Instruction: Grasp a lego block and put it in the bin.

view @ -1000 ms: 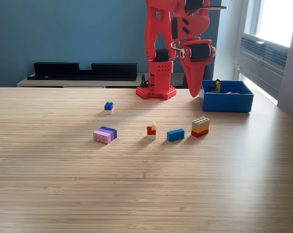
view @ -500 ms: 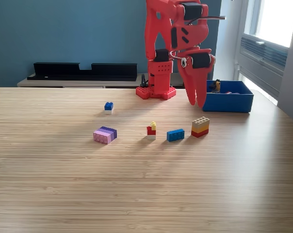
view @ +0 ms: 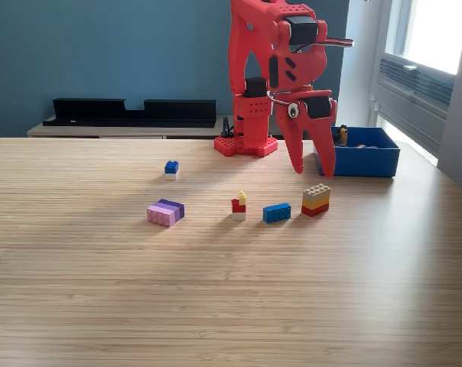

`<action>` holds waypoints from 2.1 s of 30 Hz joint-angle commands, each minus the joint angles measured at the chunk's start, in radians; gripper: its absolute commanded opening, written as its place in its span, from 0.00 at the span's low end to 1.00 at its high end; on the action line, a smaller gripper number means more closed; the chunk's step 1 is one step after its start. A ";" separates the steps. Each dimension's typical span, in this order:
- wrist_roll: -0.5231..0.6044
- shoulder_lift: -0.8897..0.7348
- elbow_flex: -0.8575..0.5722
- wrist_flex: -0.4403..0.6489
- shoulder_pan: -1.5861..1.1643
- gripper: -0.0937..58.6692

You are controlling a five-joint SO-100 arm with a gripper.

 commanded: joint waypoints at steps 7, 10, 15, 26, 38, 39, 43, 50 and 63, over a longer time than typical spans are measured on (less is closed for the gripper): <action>-0.012 0.058 -0.048 -0.029 -0.003 0.54; -0.003 0.012 -0.077 -0.028 -0.003 0.53; 0.003 -0.118 -0.143 -0.023 0.005 0.51; 0.012 -0.330 -0.275 -0.023 0.025 0.48; 0.012 -0.463 -0.380 0.034 0.015 0.32; 0.011 -0.466 -0.380 0.035 0.012 0.30; 0.014 -0.469 -0.379 0.037 0.000 0.21; 0.066 -0.469 -0.380 0.032 -0.017 0.00; 0.259 -0.448 -0.328 0.061 -0.005 0.00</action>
